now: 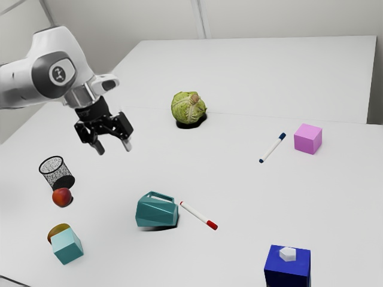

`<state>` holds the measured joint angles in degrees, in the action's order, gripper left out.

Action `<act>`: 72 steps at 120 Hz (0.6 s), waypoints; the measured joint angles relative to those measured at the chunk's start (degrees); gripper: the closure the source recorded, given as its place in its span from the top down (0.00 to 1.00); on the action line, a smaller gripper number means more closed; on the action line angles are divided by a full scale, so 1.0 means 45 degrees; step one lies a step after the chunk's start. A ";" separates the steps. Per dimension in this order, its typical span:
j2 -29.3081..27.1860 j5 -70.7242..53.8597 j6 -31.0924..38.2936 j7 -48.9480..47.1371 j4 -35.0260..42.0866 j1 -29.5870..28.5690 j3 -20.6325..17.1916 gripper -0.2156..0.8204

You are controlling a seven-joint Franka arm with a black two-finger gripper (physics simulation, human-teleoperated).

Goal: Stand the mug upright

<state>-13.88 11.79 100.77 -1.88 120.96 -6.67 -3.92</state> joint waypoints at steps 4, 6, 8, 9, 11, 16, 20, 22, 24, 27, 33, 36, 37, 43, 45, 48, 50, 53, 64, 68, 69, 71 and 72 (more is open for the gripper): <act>0.0000 0.0218 0.0290 0.0108 0.0287 -0.0003 0.0062 0.77; 0.0000 0.0318 0.0431 0.0164 0.0418 -0.0003 0.0091 0.77; -0.0001 0.0418 0.0569 0.0222 0.0536 -0.0001 0.0122 0.77; -0.0001 0.0473 0.0639 0.0252 0.0599 -0.0001 0.0140 0.77; -0.0001 0.0578 0.0775 0.0313 0.0720 -0.0007 0.0168 0.77; -0.0001 0.0812 0.1081 0.0459 0.0957 -0.0006 0.0236 0.77; -0.0001 0.0990 0.1294 0.0570 0.1139 -0.0006 0.0277 0.77; -0.0001 0.1066 0.1408 0.0626 0.1246 -0.0006 0.0290 0.77; -0.0002 0.1147 0.1520 0.0685 0.1353 -0.0006 0.0302 0.77; -0.0002 0.1308 0.1681 0.0778 0.1533 -0.0003 0.0342 0.77; 0.0009 0.1599 0.1990 0.0960 0.1847 -0.0009 0.0391 0.77; 0.0015 0.1720 0.2138 0.1048 0.1990 -0.0006 0.0410 0.77; 0.0018 0.1768 0.2183 0.1079 0.2035 -0.0003 0.0423 0.77; 0.0030 0.2036 0.2470 0.1269 0.2336 -0.0004 0.0470 0.77; 0.0032 0.2106 0.2562 0.1331 0.2414 -0.0004 0.0478 0.77; 0.0037 0.2195 0.2687 0.1421 0.2507 -0.0004 0.0486 0.77; 0.0042 0.2245 0.2763 0.1479 0.2562 -0.0004 0.0490 0.77; 0.0053 0.2324 0.2865 0.1562 0.2632 -0.0003 0.0494 0.77; 0.0097 0.2627 0.3183 0.1857 0.2932 -0.0003 0.0500 0.77; 0.0115 0.2812 0.3299 0.1982 0.3094 -0.0006 0.0509 0.77; 0.0120 0.2851 0.3332 0.2013 0.3126 -0.0004 0.0516 0.77; 0.0142 0.2927 0.3403 0.2077 0.3198 -0.0001 0.0538 0.77; 0.0155 0.2968 0.3440 0.2110 0.3238 -0.0002 0.0546 0.77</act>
<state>-13.19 25.15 116.25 7.61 135.53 -6.68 -1.46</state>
